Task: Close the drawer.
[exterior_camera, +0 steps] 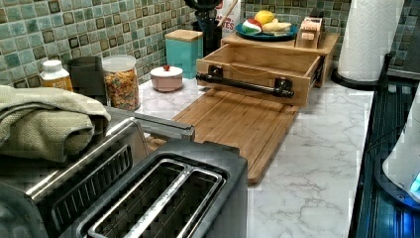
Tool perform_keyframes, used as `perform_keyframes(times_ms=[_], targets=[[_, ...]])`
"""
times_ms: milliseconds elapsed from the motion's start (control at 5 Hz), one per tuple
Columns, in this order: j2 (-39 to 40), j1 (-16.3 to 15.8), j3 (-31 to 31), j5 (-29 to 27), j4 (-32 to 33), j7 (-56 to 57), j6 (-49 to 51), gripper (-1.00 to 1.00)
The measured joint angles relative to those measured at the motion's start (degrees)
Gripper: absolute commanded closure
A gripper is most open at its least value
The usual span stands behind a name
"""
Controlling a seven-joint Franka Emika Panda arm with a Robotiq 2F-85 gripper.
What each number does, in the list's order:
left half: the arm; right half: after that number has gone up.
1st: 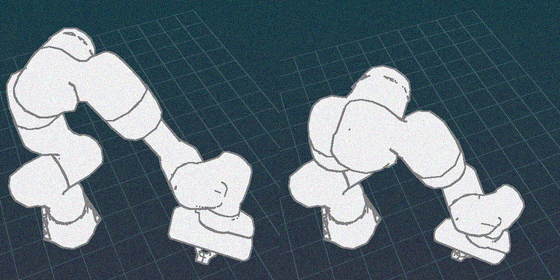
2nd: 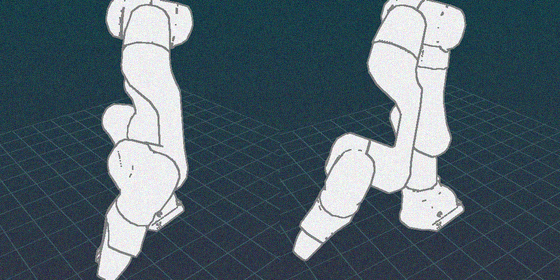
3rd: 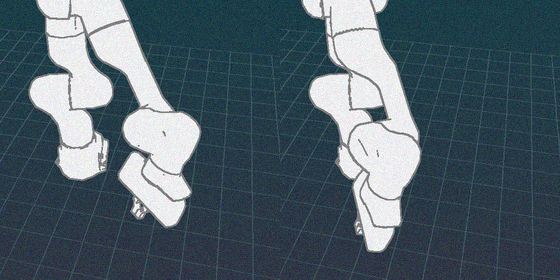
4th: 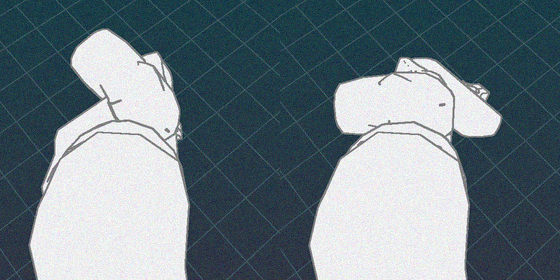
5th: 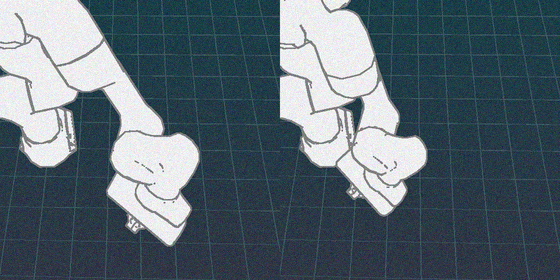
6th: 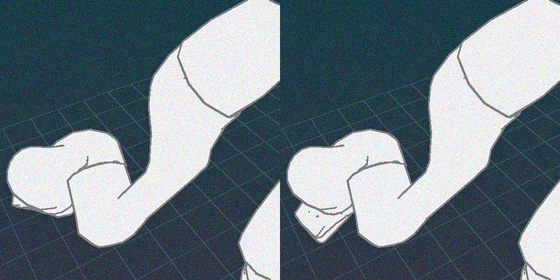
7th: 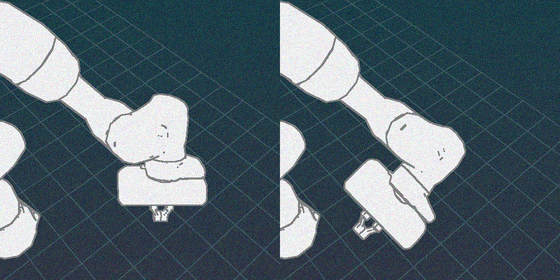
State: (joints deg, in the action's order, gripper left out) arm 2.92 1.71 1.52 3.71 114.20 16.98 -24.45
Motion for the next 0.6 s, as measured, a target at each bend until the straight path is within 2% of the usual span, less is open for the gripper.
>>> perform_keyframes(times_ms=[200, 400, 600], targets=[[-3.04, -0.53, 0.22, -0.11, 6.77, 11.32, -7.64, 1.0], [-7.02, -1.84, 1.17, -0.11, 14.16, 18.41, -13.57, 1.0], [-8.28, -2.2, 1.46, -0.06, 18.41, 21.71, -16.73, 1.0]])
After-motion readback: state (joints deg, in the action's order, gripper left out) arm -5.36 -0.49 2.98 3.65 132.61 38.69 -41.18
